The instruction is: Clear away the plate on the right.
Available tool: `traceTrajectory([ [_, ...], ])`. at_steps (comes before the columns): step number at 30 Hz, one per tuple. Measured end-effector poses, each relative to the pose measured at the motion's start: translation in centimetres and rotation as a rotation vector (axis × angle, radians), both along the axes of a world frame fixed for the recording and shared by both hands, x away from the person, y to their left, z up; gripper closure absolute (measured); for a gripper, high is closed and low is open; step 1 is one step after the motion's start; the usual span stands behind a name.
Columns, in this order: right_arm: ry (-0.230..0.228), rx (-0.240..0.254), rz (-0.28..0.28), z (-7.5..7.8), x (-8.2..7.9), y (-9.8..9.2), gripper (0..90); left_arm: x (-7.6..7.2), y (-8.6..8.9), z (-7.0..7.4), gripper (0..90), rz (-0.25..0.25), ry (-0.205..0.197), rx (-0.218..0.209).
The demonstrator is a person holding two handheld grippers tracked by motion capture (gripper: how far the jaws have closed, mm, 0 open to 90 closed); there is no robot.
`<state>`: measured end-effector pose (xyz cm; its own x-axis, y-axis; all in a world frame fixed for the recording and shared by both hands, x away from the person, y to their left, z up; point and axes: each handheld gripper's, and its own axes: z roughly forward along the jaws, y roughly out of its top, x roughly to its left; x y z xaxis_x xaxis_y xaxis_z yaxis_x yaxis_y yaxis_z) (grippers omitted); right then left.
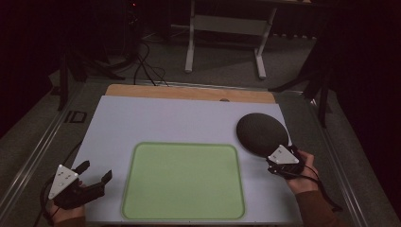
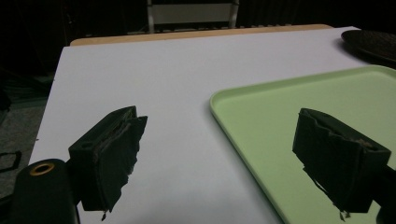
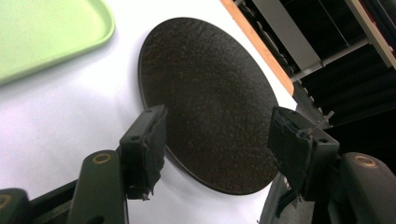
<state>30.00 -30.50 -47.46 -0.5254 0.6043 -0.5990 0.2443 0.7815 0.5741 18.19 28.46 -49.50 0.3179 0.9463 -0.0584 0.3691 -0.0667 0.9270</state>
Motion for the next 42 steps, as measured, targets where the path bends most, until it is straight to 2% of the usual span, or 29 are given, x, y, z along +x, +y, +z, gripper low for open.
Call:
traceTrajectory([
  [5,0.000,-0.068,0.019,-0.9,0.2,0.6,37.2,0.0,0.0,0.0,15.0,-0.001,0.000,0.001],
  [11,0.006,-0.099,0.029,-2.0,0.5,1.1,39.0,0.0,0.0,0.0,15.0,0.002,0.001,0.000],
  [16,-0.002,-0.154,0.035,-2.8,0.6,1.5,40.1,0.0,0.1,0.0,15.0,0.005,0.003,-0.002],
  [23,-0.011,-0.214,0.051,-3.5,0.7,2.0,40.8,0.0,0.1,0.0,15.1,0.009,0.005,-0.003],
  [30,-0.009,-0.237,0.043,-4.3,0.9,2.2,40.2,0.0,0.1,0.0,15.1,0.009,0.006,-0.004],
  [35,-0.027,-0.289,0.044,-4.7,1.0,2.4,41.4,0.0,0.1,0.0,15.1,0.010,0.005,-0.003],
  [42,-0.045,-0.362,0.034,-5.5,1.4,2.8,49.7,0.0,0.1,0.0,15.1,0.009,0.005,-0.004],
])
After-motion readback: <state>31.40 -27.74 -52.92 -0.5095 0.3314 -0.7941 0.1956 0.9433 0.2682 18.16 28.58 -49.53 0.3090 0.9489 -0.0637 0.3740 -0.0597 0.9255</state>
